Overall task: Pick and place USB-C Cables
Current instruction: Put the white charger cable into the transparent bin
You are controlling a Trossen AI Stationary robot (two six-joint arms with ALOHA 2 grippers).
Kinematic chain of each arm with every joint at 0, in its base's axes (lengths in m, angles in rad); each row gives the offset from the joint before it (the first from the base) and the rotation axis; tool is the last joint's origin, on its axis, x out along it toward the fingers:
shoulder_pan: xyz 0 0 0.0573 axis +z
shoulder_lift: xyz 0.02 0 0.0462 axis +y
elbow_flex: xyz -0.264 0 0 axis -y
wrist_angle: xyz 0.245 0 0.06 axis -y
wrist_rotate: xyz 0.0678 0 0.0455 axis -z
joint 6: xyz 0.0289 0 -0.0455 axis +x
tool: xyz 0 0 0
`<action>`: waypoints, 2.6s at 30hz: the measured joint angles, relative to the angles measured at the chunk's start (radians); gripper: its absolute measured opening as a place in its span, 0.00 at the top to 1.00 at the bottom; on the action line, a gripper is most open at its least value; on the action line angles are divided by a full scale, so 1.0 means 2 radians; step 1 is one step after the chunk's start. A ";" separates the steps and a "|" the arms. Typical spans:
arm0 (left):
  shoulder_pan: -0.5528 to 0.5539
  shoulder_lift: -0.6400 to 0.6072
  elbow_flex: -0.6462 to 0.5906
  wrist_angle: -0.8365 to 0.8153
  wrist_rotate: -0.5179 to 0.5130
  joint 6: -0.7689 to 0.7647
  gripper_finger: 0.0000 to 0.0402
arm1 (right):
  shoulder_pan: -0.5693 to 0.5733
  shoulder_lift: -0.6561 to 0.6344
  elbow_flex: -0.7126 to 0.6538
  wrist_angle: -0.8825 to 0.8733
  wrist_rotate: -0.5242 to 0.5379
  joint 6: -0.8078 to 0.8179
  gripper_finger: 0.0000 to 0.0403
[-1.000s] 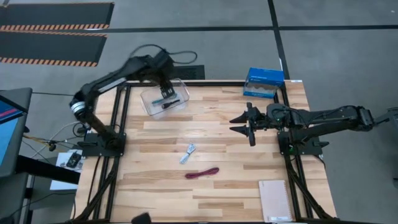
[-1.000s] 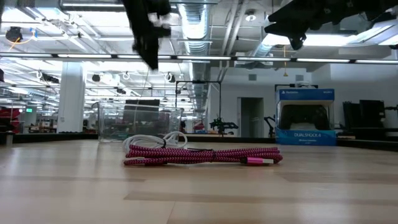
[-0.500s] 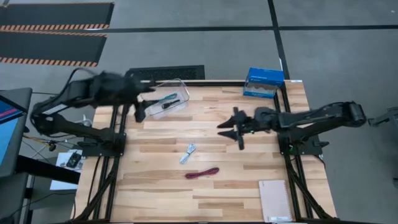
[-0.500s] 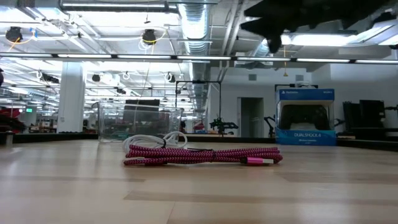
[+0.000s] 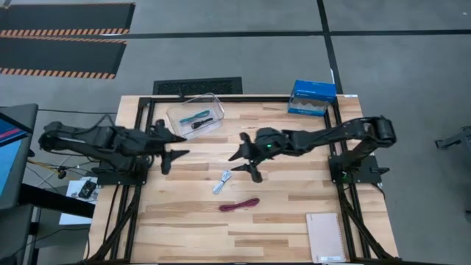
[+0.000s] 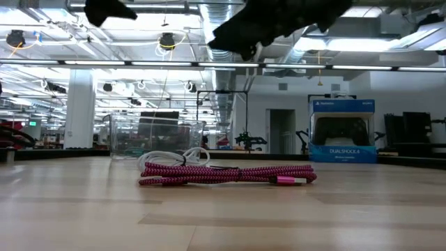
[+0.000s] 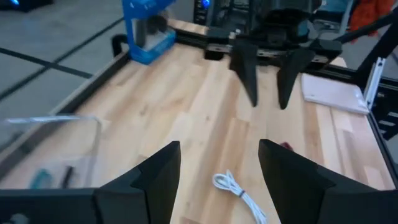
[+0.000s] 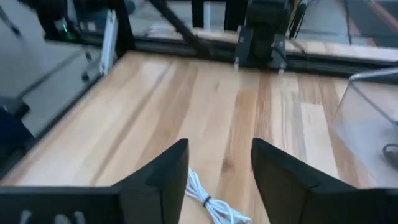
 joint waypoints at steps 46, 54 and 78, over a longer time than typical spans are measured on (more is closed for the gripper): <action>-0.052 0.036 -0.092 0.146 -0.026 -0.045 0.49 | -0.012 0.273 0.108 -0.079 0.014 -0.097 0.85; -0.052 0.036 -0.092 0.146 -0.029 -0.045 0.49 | -0.010 0.269 0.106 -0.069 0.014 -0.060 0.92; -0.052 0.036 -0.092 0.152 -0.084 -0.040 0.49 | -0.077 -0.118 -0.128 0.135 0.037 -0.015 0.92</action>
